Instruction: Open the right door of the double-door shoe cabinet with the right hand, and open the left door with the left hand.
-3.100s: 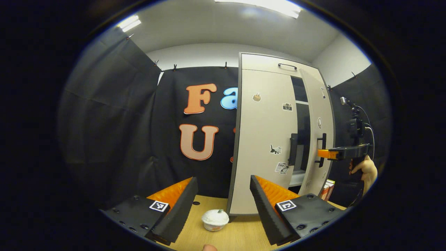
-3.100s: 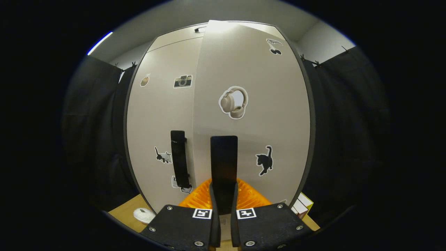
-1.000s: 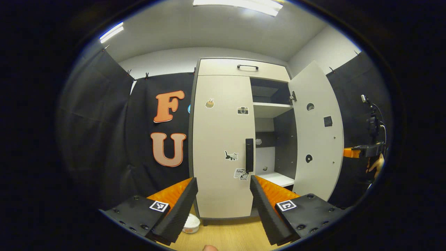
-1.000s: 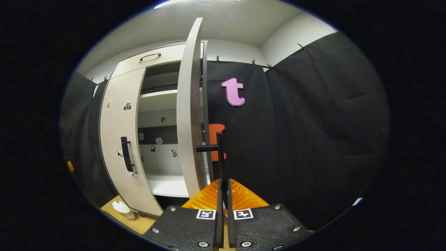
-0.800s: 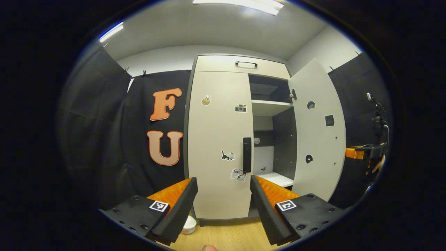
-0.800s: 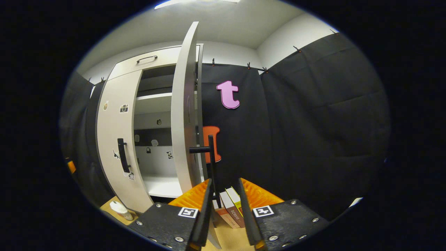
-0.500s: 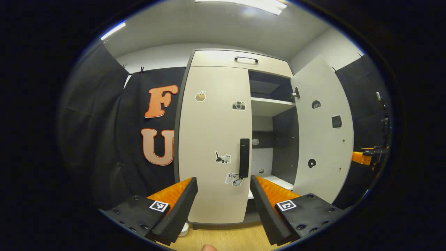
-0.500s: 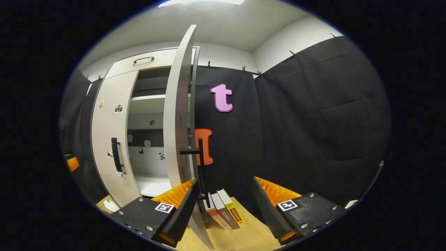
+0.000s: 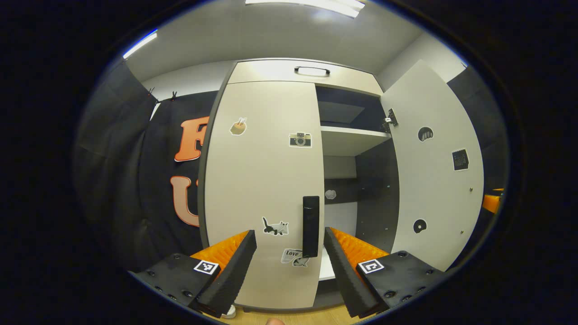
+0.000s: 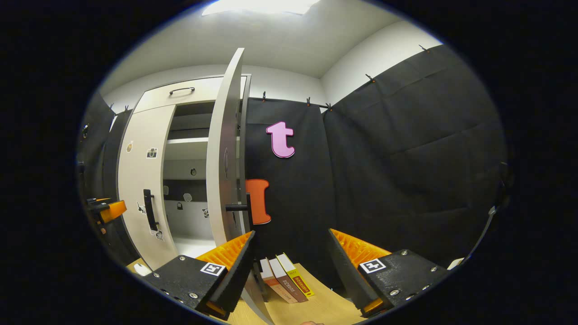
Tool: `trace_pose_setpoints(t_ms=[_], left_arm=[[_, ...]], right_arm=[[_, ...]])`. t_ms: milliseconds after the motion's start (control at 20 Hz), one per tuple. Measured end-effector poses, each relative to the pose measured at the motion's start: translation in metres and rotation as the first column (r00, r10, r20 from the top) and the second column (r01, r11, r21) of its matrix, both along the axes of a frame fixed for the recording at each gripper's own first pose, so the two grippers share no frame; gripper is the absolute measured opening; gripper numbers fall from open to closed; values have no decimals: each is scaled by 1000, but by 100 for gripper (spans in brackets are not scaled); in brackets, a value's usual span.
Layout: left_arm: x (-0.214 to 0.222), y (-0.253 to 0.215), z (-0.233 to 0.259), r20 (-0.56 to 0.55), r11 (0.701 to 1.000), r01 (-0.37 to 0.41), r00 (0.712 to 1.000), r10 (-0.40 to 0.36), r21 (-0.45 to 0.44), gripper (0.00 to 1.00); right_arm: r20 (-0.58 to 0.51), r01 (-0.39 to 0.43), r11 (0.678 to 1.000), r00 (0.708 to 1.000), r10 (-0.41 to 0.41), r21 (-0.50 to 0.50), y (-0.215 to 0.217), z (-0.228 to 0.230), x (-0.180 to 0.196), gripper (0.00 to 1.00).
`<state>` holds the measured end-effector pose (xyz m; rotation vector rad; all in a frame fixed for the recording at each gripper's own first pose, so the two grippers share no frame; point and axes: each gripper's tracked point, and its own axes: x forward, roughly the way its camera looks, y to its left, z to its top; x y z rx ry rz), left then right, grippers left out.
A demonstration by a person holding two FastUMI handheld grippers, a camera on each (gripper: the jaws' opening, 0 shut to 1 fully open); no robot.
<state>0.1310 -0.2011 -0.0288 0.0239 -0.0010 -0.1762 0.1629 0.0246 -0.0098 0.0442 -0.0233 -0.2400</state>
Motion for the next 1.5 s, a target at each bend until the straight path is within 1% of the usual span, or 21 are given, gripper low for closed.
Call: trace_pose_setpoints(t_ms=[150,250,300,400,500,600,750,850,900,1000,1050,1100,1200,1350,1400,1450,1500], left_arm=[[27,-21,-14,-16,999,9,1000,-9,34,97],[45,-29,-24,-26,999,8,1000,-7,39,96],[53,-30,-29,-30,999,3,1000,-2,41,96],[72,-26,-39,-41,998,-27,999,29,54,96],[86,-25,-48,-65,999,-36,997,38,37,96],[96,-25,-57,-82,999,-34,996,35,24,96],[108,-24,-61,-81,998,-52,995,55,42,96],[108,-26,-59,-67,997,-52,996,55,49,95],[106,-27,-57,-66,997,-50,996,53,53,93],[105,-34,-58,-65,999,-30,997,32,31,74],[105,-39,-58,-69,1000,-15,997,16,18,70],[104,-43,-58,-69,1000,-3,998,4,7,55],[105,-42,-58,-69,1000,-15,997,16,12,41],[103,-41,-59,-81,1000,-14,997,16,18,41],[104,-42,-60,-85,1000,-8,996,9,18,37],[104,-42,-61,-91,1000,3,996,-1,17,35],[101,-41,-62,-96,1000,13,995,-11,17,29]], right_arm=[[10,8,1000,1000,-8,-9,-3,0,0,92],[9,8,1000,1000,-8,-24,-5,-1,1,92],[7,0,1000,1000,0,-29,-4,-2,1,92],[-7,-42,998,999,42,-38,3,-5,2,92],[-20,-50,997,999,49,-59,1,-7,0,92],[-19,-58,996,998,57,-65,2,-7,1,92],[-8,-56,995,998,56,-79,0,-5,4,92],[-5,-62,995,998,62,-75,2,-5,6,92],[-4,-69,995,998,69,-67,4,-5,6,92],[-2,-80,995,997,80,-52,8,-6,7,92],[-2,-75,996,997,75,-51,7,-7,7,92],[-3,-71,996,997,71,-52,6,-7,7,92],[-11,-68,996,998,67,-64,4,-8,7,92],[-20,-66,995,998,65,-77,2,-9,5,92],[-19,-67,995,998,66,-77,2,-8,4,92],[-18,-69,995,998,67,-75,3,-8,5,92],[-16,-72,995,997,71,-71,5,-8,4,92]])
